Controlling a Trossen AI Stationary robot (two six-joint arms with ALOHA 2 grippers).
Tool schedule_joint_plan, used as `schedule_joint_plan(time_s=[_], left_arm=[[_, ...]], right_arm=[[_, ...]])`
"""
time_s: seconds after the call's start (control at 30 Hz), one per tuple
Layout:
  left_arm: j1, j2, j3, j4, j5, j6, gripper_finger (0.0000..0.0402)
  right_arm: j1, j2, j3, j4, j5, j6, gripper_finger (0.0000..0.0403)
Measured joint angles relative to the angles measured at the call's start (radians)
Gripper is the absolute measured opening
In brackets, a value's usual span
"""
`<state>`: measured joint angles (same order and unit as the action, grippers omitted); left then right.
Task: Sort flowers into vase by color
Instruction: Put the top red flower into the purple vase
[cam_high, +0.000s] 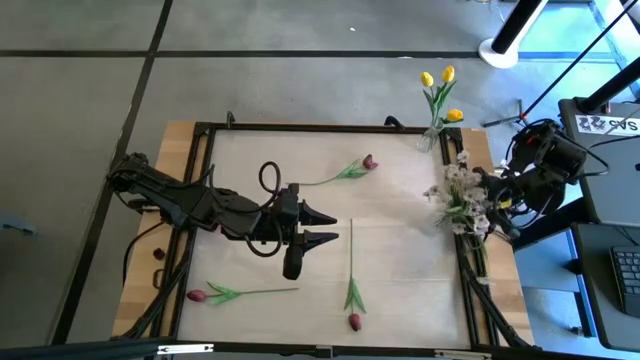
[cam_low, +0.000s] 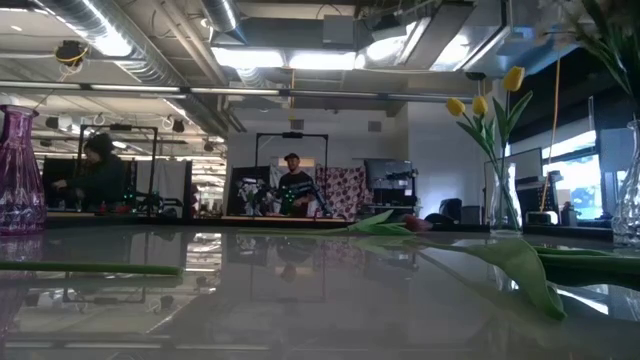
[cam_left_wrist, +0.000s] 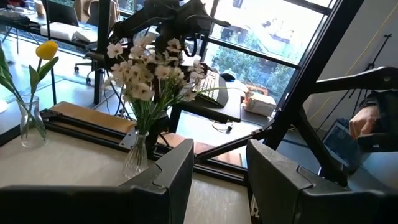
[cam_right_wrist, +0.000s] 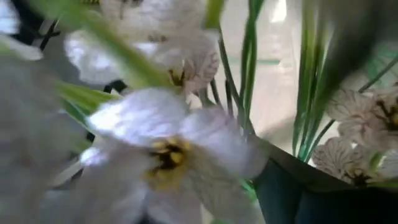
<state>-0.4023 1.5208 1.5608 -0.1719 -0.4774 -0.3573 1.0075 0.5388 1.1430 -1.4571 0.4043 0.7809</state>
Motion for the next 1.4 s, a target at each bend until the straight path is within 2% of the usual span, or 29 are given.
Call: schedule_joint_plan(time_s=[0.1,0.33,0.4,0.5,0.67,0.8,0.93,1.4], left_arm=[[0.008,0.012,0.000,0.025,0.000,0.000,0.0144],[0.060,0.089,0.000,0.148,0.001,-0.001,0.0144],[0.082,0.113,0.000,0.187,0.000,-0.007,0.0144],[0.112,0.152,0.000,0.230,0.000,-0.008,0.0144],[0.158,0.194,0.000,0.279,-0.001,-0.041,0.0144],[0.183,0.215,0.000,0.284,-0.001,-0.113,0.0144],[0.192,0.225,0.000,0.282,0.001,-0.146,0.0144],[0.225,0.252,-0.001,0.282,0.016,-0.104,0.0144]], right_arm=[[0.000,0.000,0.009,-0.028,-0.055,0.018,0.0170],[0.000,0.000,0.012,-0.076,-0.151,0.054,0.0256],[0.000,0.004,0.025,-0.077,-0.161,0.058,0.0270],[0.000,0.016,0.069,-0.091,-0.133,0.060,0.0271],[0.000,0.022,0.131,-0.115,-0.035,0.083,0.0243],[0.000,0.021,0.136,-0.116,-0.051,0.053,0.0222],[0.000,0.024,0.136,-0.115,-0.075,0.052,0.0220],[0.000,0.027,0.165,-0.114,-0.051,0.000,0.0295]])
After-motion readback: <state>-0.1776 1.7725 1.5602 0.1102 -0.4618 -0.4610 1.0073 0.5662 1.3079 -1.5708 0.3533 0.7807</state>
